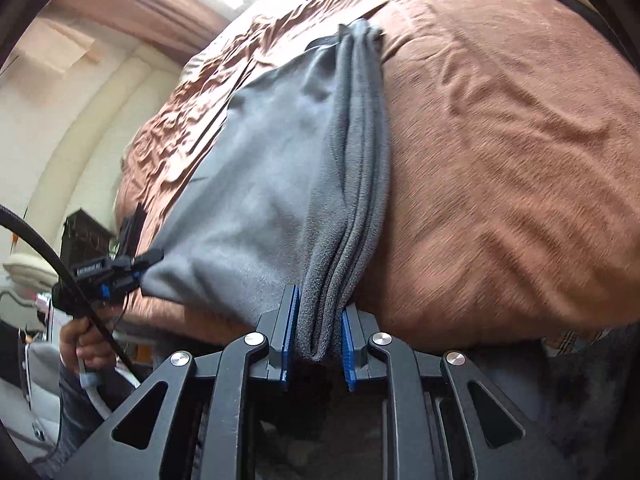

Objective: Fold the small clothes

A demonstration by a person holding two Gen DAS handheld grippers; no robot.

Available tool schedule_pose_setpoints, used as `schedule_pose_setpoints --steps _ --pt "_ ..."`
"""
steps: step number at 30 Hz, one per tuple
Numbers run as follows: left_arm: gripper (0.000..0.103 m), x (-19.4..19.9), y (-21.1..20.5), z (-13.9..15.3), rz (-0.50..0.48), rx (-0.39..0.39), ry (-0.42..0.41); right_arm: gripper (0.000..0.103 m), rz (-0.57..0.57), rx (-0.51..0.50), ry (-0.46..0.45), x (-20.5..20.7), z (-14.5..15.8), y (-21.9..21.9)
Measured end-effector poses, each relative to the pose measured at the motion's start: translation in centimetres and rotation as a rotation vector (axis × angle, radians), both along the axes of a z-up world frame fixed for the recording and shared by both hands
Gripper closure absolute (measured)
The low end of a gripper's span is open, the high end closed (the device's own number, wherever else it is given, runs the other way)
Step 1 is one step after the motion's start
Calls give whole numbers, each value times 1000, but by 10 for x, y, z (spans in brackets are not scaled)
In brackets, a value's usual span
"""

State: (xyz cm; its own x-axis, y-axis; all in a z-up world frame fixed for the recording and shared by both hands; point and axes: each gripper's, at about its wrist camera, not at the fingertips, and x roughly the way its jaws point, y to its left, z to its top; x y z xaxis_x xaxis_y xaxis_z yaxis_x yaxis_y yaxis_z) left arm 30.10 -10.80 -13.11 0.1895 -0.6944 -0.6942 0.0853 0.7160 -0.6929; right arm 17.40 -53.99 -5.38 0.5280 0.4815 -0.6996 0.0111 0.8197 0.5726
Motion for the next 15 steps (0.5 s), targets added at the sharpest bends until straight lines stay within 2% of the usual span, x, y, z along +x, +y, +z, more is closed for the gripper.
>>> schedule_pose_setpoints --steps 7,10,11,12,14,15 --pt "92 -2 6 5 -30 10 -6 87 73 5 20 7 -5 14" --pt "88 6 0 2 -35 58 -3 84 79 -44 13 14 -2 14" --pt "82 8 -1 0 -37 86 0 77 78 -52 16 18 -1 12" --pt "78 11 -3 -2 -38 99 3 65 71 -47 23 22 -2 9" --pt "62 15 -1 -7 -31 84 7 47 41 -46 25 30 -2 3" --pt "59 18 -1 -8 -26 78 5 45 29 -47 22 34 -1 0"
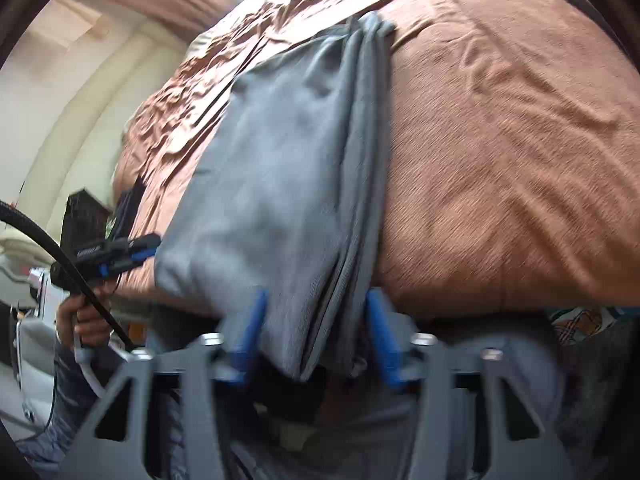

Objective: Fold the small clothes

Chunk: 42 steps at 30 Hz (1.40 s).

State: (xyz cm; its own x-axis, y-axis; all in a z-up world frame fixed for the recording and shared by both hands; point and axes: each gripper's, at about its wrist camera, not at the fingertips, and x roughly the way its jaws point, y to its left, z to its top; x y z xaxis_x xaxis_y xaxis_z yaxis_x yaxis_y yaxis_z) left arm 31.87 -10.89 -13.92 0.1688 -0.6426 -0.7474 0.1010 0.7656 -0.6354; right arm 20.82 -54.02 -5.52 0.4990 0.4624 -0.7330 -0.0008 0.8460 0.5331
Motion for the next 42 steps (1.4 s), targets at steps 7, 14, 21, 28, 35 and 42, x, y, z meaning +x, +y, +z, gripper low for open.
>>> schedule_pose_setpoints --steps 7,14,21,28,35,42 --pt "57 22 13 -13 50 -27 11 45 -55 41 4 38 -4 -19" --pt "57 47 12 -22 64 -66 28 45 -60 68 21 73 -23 -9" --pt "57 74 2 -25 74 -97 29 45 -58 110 22 92 -28 -14" --pt "59 101 -4 -30 83 -109 40 45 -42 116 4 118 -34 -13" --pt "62 131 -14 -33 81 -113 45 45 -45 145 -9 143 -40 -14" --pt "62 159 -24 -32 84 -109 37 47 -38 160 -17 165 -44 -16"
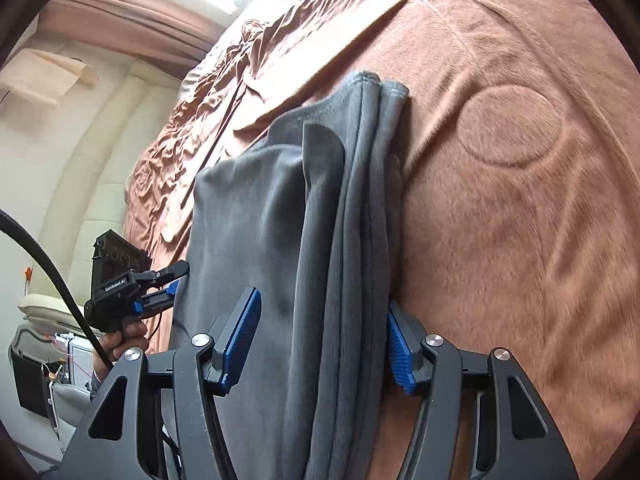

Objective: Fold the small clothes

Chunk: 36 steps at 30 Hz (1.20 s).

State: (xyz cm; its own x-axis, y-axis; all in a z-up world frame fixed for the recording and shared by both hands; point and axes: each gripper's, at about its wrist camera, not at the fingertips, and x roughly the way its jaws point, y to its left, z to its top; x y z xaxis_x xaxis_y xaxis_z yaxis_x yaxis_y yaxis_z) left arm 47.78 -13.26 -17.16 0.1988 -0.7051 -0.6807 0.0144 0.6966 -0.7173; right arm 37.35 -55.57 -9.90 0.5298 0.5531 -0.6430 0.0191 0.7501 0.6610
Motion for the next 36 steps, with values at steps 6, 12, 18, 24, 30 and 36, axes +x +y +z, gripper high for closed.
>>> schedule_pose_setpoints --steps 6,12,18,24,30,36 --pt "62 23 -4 0 13 2 1 50 8 11 -11 18 -3 0" --pt "63 40 -10 -3 -1 11 -5 57 5 22 -16 33 -6 -3" --pt "66 51 -13 -7 8 0 -17 63 4 16 -18 44 -7 -4" --pt "93 51 -13 -4 16 23 -34 85 -1 -32 -5 52 -3 4" --pt "96 36 -11 34 12 -5 -136 91 -4 -88 -58 36 24 16" --pt "96 18 -9 74 10 -16 -201 91 -10 -152 -126 4 53 27"
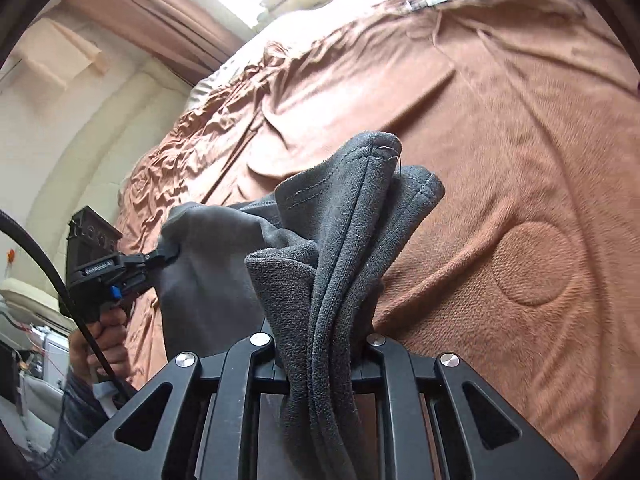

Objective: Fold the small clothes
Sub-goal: 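Lift the folded shirt with both grippers and carry it toward the headboard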

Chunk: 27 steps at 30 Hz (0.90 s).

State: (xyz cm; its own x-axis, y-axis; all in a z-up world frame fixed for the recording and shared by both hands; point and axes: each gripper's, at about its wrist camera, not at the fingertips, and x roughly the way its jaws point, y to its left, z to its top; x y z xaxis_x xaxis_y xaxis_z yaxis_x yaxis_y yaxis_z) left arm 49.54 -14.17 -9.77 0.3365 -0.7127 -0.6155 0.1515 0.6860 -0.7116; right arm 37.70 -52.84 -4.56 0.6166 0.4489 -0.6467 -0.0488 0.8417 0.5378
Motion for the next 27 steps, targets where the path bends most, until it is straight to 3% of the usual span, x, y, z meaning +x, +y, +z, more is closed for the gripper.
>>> schedule_pose_setpoints --steps 15,27 --pt "97 -70 8 95 8 -33 -165 92 -70 -107 -171 -119 68 25" --pt "97 -155 29 179 25 -49 -323 92 -69 -154 -334 -238 128 48"
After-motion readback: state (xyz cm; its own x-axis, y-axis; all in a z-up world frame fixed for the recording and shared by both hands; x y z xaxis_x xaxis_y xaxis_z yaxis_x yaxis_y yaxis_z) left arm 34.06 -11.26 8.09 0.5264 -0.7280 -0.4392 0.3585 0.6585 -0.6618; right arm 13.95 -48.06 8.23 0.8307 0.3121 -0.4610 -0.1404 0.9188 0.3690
